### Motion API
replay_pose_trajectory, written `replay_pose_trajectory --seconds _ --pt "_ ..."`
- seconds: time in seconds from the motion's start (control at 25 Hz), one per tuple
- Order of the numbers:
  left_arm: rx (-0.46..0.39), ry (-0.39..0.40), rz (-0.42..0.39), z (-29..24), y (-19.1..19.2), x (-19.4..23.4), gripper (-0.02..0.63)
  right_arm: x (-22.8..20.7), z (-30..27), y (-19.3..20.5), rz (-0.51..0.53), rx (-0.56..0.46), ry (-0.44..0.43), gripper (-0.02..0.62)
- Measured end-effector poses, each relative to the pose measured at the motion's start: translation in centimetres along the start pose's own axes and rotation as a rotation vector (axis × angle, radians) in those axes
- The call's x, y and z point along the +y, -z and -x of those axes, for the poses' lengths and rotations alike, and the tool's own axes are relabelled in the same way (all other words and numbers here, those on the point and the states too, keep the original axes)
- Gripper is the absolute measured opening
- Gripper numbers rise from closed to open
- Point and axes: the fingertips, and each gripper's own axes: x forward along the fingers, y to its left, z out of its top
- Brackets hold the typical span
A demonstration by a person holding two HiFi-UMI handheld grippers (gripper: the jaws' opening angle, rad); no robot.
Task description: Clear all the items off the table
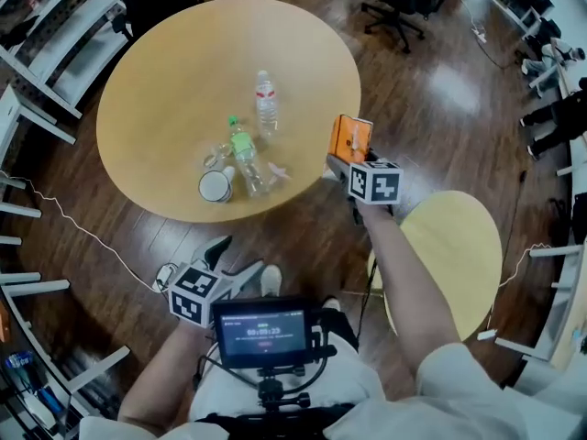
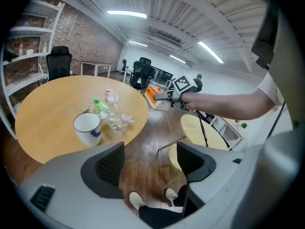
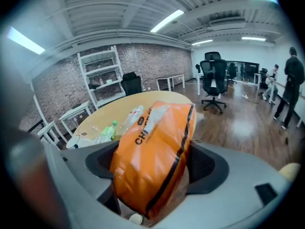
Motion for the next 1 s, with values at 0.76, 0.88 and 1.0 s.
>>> replay_pose_trajectory --seconds 0.76,0.88,1.0 --pt "-0.013 -0.040 0.104 3.1 3.6 7.2 0.342 4.0 -10.3 0.0 0.170 0.115 0.007 0.526" --pt "-0.021 0.005 0.081 1.6 3.1 5.5 0.342 3.6 -6.2 -0.4 0.141 0.038 -0.008 0.526" --pt "-0.017 0.047 0.066 0.2 3.1 3.5 0.342 3.9 -1.9 0.2 0.120 -0.012 -0.032 0.525"
